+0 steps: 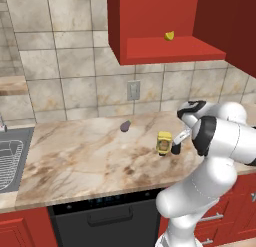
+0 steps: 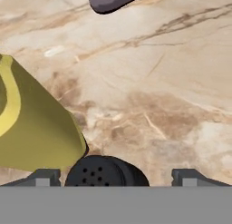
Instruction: Pick the mustard and shaker from the counter and place them in the cabinet.
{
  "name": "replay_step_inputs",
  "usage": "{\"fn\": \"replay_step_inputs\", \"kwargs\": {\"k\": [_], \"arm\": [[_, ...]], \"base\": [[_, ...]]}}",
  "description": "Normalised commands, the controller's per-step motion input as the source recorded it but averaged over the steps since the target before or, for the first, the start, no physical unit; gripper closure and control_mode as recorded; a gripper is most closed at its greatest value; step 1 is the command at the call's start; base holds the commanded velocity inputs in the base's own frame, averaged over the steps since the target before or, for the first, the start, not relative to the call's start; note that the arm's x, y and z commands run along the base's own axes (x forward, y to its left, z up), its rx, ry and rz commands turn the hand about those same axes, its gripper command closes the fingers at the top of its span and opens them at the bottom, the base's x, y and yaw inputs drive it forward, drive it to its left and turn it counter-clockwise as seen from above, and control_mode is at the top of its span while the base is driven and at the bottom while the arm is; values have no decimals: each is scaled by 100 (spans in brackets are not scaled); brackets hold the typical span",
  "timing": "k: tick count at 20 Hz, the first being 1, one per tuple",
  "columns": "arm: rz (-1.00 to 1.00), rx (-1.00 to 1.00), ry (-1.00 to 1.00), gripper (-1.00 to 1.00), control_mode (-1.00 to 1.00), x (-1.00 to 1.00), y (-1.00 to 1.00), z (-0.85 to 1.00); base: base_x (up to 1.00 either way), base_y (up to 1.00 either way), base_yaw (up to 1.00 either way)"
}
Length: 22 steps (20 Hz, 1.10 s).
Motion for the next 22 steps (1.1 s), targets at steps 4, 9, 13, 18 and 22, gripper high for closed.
{"fn": "replay_step_inputs", "kwargs": {"k": [4, 9, 13, 18, 22], "arm": [[0, 0, 0, 100, -100, 0, 0, 0], [0, 3, -13, 100, -100, -12, 0, 16], [0, 4, -25, 100, -100, -28, 5, 53], [2, 2, -21, 100, -100, -23, 19, 74], [2, 0, -17, 100, -100, -26, 17, 94]], "base": [[0, 0, 0], [0, 0, 0], [0, 0, 0], [0, 0, 0], [0, 0, 0]]}}
